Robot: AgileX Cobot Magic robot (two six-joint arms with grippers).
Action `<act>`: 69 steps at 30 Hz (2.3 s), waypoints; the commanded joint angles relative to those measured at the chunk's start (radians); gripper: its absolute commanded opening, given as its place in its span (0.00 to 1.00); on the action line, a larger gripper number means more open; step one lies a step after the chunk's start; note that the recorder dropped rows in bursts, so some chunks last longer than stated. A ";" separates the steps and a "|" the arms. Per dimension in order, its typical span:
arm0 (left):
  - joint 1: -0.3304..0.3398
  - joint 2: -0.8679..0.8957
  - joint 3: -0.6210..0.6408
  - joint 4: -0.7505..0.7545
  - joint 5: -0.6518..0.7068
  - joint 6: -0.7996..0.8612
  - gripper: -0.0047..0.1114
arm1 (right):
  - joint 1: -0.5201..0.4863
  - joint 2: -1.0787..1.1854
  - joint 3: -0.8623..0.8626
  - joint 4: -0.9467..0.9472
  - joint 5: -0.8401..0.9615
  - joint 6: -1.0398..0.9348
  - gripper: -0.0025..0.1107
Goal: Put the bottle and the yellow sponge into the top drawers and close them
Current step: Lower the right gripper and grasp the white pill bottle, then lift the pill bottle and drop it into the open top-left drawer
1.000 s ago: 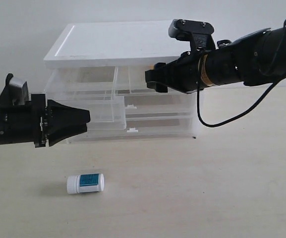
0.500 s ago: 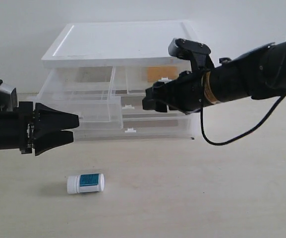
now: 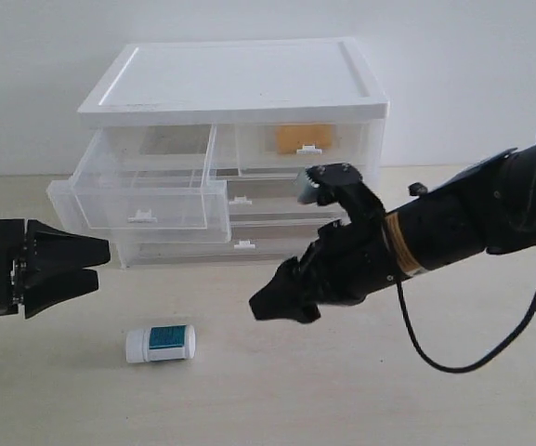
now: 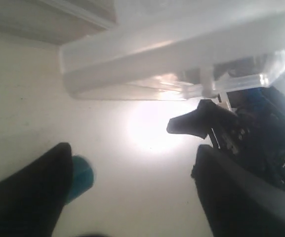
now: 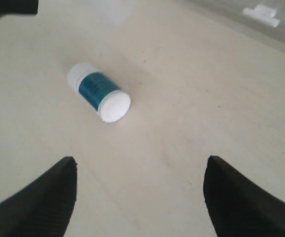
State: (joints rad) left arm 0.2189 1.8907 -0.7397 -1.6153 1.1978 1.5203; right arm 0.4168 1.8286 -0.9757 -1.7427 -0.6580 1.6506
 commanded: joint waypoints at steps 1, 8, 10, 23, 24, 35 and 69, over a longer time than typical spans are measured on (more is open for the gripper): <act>0.009 -0.011 0.032 0.016 -0.060 0.035 0.61 | 0.099 0.026 0.013 0.035 0.050 -0.257 0.59; 0.009 -0.011 0.052 0.002 -0.081 0.074 0.61 | 0.266 0.091 -0.014 0.215 0.281 -0.566 0.59; 0.009 -0.011 0.052 -0.010 -0.081 0.088 0.61 | 0.294 0.107 -0.035 0.219 0.311 -0.600 0.59; 0.009 -0.011 0.052 -0.064 -0.095 0.103 0.61 | 0.324 0.214 -0.213 0.265 0.262 -0.623 0.59; 0.009 -0.011 0.052 -0.064 -0.101 0.103 0.61 | 0.324 0.226 -0.225 0.265 0.257 -0.623 0.59; 0.009 -0.011 0.052 -0.064 -0.105 0.103 0.61 | 0.337 0.318 -0.262 0.265 0.253 -0.612 0.59; 0.009 -0.011 0.052 -0.064 -0.111 0.103 0.61 | 0.350 0.251 -0.257 -0.002 0.209 -0.156 0.02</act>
State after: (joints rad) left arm 0.2273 1.8907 -0.6936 -1.6723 1.0868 1.6156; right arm 0.7667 2.1358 -1.2367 -1.7288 -0.4153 1.4260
